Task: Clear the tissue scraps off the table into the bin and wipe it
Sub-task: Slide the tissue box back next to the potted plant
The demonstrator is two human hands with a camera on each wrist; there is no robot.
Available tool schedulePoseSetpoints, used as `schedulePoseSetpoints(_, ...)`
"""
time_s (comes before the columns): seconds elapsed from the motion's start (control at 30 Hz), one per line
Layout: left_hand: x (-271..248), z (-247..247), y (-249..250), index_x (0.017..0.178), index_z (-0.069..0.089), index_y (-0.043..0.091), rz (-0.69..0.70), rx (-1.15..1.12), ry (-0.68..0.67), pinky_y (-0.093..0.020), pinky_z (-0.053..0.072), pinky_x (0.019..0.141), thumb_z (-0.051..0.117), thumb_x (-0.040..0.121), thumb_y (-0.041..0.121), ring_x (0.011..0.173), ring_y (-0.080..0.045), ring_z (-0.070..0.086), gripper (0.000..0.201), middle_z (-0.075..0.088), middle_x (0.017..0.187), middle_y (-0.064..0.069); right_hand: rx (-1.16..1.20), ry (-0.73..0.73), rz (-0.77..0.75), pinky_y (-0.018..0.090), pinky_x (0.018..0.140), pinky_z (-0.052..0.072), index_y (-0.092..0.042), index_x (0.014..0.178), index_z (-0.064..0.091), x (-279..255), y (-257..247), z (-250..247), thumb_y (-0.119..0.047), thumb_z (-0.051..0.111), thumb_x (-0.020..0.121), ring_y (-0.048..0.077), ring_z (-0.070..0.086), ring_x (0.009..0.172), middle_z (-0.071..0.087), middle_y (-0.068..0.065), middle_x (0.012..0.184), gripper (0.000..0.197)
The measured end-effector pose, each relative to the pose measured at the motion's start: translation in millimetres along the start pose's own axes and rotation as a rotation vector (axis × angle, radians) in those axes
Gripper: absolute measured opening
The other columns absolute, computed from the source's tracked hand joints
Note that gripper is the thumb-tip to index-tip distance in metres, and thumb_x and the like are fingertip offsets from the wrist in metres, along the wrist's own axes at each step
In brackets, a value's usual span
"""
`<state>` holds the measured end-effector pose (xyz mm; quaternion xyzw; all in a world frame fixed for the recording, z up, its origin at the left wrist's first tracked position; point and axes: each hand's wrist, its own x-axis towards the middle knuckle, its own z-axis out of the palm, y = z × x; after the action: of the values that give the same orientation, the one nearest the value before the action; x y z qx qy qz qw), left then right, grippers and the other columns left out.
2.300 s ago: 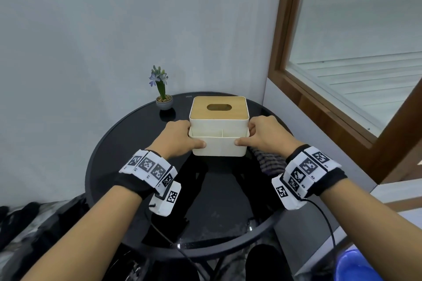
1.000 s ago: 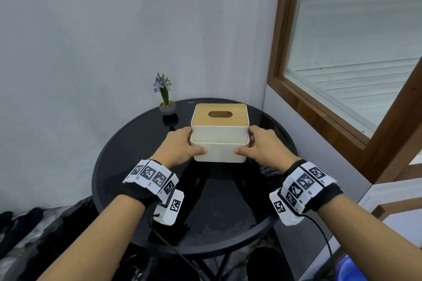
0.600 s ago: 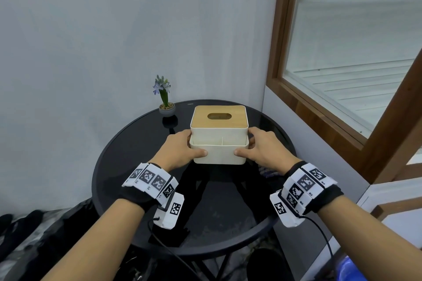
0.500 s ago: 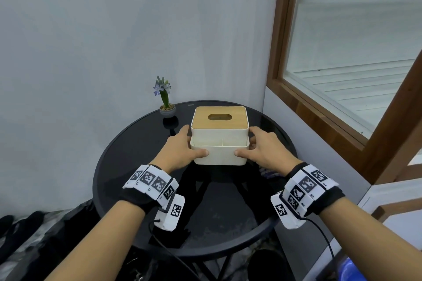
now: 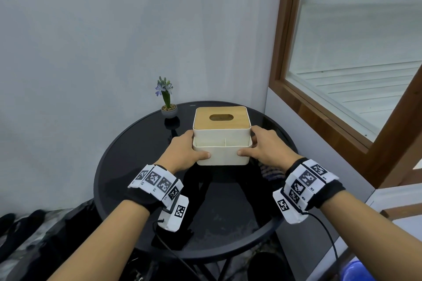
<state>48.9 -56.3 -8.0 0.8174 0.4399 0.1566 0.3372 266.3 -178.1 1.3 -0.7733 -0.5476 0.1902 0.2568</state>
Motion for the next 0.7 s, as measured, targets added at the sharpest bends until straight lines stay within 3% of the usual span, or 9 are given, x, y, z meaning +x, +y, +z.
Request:
schedulePoseSetpoints(0.17, 2, 1, 5, 0.136, 0.045, 0.017, -0.009, 0.027, 0.012, -0.027, 0.046, 0.088, 0.080, 0.077, 0.032, 0.108, -0.018, 0.062, 0.071, 0.062, 0.129, 0.000, 0.026, -0.020, -0.030, 0.034, 0.090, 0.050, -0.015, 0.130, 0.048, 7, 0, -11, -0.033, 0.079, 0.076, 0.019, 0.059, 0.104, 0.060, 0.005, 0.124, 0.065)
schedulePoseSetpoints(0.3, 3, 2, 8, 0.137, 0.045, 0.017, -0.016, 0.040, 0.020, -0.028, 0.047, 0.090, 0.079, 0.078, 0.031, 0.109, -0.018, 0.062, 0.070, 0.062, 0.129, -0.001, 0.059, -0.033, -0.035, 0.041, 0.098, 0.049, -0.015, 0.131, 0.051, 16, 2, -16, -0.030, 0.080, 0.075, 0.021, 0.060, 0.109, 0.062, 0.004, 0.126, 0.065)
schedulePoseSetpoints(0.53, 9, 0, 11, 0.137, 0.043, 0.016, -0.038, 0.064, 0.029, -0.029, 0.045, 0.092, 0.079, 0.078, 0.031, 0.114, -0.019, 0.059, 0.071, 0.060, 0.131, -0.003, 0.035, -0.021, -0.030, 0.046, 0.099, 0.048, -0.018, 0.131, 0.052, 30, 2, -17, -0.034, 0.080, 0.074, 0.022, 0.059, 0.107, 0.062, 0.004, 0.123, 0.065)
schedulePoseSetpoints(0.7, 14, -3, 12, 0.136, 0.045, 0.014, -0.037, 0.081, 0.018, -0.027, 0.045, 0.090, 0.079, 0.077, 0.031, 0.113, -0.019, 0.059, 0.070, 0.061, 0.130, -0.003, 0.021, -0.003, -0.025, 0.042, 0.095, 0.050, -0.016, 0.128, 0.054, 34, 2, -17, -0.034, 0.081, 0.072, 0.021, 0.060, 0.103, 0.063, 0.005, 0.118, 0.065)
